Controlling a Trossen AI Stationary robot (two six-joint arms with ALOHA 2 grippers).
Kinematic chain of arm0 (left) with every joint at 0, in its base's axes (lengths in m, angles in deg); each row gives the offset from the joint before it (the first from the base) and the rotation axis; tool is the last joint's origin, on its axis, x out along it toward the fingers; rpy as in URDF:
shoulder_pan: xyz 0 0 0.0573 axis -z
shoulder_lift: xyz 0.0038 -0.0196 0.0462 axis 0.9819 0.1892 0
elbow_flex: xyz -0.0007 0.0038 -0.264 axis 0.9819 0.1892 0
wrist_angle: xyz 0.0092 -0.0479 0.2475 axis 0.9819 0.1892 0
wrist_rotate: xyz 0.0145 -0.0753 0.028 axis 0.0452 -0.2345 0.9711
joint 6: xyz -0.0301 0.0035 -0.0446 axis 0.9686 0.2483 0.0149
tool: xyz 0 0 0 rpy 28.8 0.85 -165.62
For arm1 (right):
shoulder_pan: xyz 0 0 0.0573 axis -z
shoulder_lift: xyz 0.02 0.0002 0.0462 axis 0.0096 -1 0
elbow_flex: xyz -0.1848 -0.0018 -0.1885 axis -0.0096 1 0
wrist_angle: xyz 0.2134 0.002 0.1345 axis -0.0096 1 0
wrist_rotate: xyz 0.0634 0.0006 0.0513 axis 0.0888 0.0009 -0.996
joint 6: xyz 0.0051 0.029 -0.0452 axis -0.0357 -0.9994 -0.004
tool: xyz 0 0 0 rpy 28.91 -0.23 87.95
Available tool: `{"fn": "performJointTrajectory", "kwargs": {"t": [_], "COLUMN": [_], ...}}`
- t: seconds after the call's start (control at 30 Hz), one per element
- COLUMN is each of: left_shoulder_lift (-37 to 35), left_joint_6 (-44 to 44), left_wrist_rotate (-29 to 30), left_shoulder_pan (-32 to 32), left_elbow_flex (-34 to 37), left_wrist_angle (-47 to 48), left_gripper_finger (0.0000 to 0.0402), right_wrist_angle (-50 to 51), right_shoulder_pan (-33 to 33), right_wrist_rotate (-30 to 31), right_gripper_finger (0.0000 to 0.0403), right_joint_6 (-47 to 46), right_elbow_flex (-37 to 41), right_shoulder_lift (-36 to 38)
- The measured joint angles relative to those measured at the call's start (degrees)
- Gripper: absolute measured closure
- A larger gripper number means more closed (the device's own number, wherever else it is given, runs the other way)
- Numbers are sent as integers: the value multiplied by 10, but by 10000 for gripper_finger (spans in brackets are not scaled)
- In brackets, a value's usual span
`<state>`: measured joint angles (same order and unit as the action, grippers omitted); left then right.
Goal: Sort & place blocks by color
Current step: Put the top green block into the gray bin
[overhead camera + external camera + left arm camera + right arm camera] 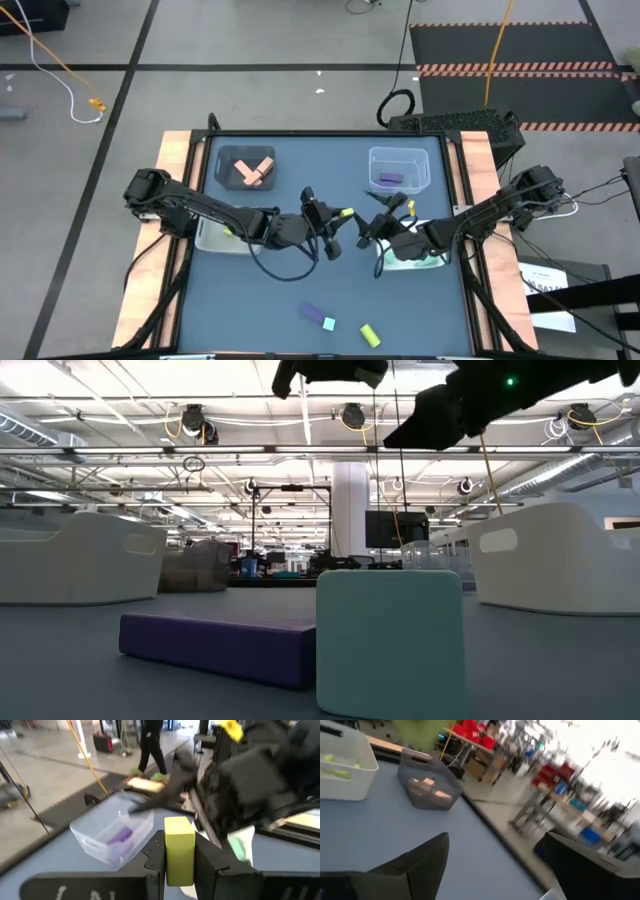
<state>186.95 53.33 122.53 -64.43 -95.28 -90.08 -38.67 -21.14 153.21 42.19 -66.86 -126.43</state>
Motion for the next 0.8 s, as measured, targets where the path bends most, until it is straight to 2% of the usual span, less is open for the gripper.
{"fn": "performJointTrajectory", "kwargs": {"t": [0.1,0.2,0.4,0.5,0.57,0.7,0.8], "left_shoulder_lift": [-15,-39,-94,-117,-124,-145,-164], "left_joint_6": [-52,-91,-161,-173,-167,-115,8], "left_wrist_rotate": [12,17,19,9,-7,-12,-13], "left_shoulder_pan": [0,0,4,10,13,28,40], "left_elbow_flex": [0,0,0,0,-1,-1,-1], "left_wrist_angle": [-10,-20,-21,1,17,145,303], "left_gripper_finger": [343,343,343,343,343,343,343], "right_wrist_angle": [58,91,91,88,85,67,65], "right_shoulder_pan": [0,0,0,0,-1,0,0], "right_wrist_rotate": [-32,-119,-292,-331,-332,-337,-405], "right_gripper_finger": [87,93,104,108,110,110,110], "right_joint_6": [-125,-222,-295,-304,-318,-357,-360], "right_elbow_flex": [0,0,0,0,0,0,0], "right_shoulder_lift": [0,0,0,0,0,0,0]}}
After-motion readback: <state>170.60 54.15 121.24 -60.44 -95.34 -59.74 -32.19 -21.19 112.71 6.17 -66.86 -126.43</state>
